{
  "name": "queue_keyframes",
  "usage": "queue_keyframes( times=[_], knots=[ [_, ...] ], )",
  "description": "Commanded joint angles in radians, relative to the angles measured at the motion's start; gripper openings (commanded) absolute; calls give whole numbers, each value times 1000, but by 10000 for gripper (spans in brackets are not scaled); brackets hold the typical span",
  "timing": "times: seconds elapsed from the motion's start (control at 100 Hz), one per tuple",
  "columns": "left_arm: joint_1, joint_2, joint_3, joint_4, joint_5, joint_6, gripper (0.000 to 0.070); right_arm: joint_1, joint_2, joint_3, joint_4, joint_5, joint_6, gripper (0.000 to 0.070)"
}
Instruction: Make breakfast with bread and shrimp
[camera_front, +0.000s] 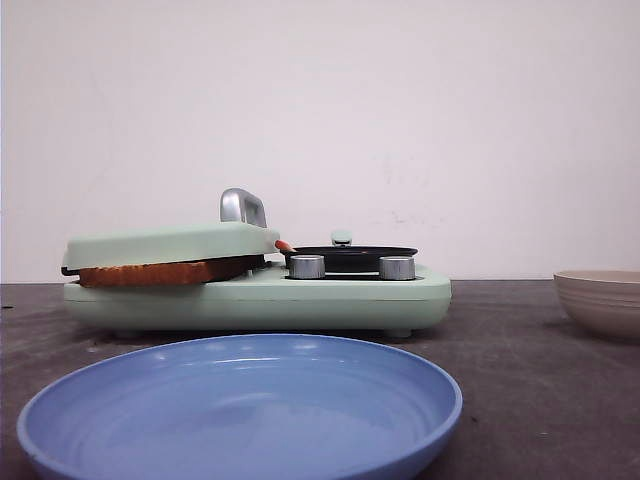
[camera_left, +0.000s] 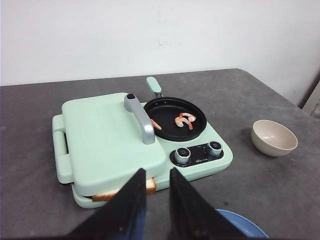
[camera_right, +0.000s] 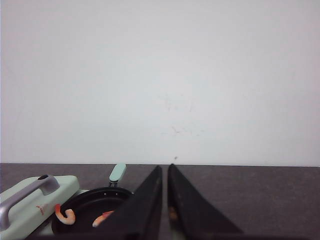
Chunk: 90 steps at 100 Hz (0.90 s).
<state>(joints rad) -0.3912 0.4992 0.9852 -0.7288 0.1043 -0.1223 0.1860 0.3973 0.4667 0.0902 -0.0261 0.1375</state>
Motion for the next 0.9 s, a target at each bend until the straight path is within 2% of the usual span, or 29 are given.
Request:
queue_keyframes(
  times=[0.0, 0.72, 0.75, 0.85, 0.89],
  knots=[
    [-5, 5, 8, 10, 5, -3, 0, 2, -3, 8, 15, 1, -7, 10],
    [-4, -7, 10, 17, -3, 8, 0, 2, -3, 8, 43, 0, -7, 10],
    [-1, -11, 10, 16, -5, 34, 0, 2, -3, 8, 43, 0, -7, 10],
    [51, -34, -18, 29, -7, 231, 0, 2, -3, 8, 43, 1, -7, 10],
    [77, -45, -52, 64, -7, 274, 0, 2, -3, 8, 43, 0, -7, 10]
  ],
)
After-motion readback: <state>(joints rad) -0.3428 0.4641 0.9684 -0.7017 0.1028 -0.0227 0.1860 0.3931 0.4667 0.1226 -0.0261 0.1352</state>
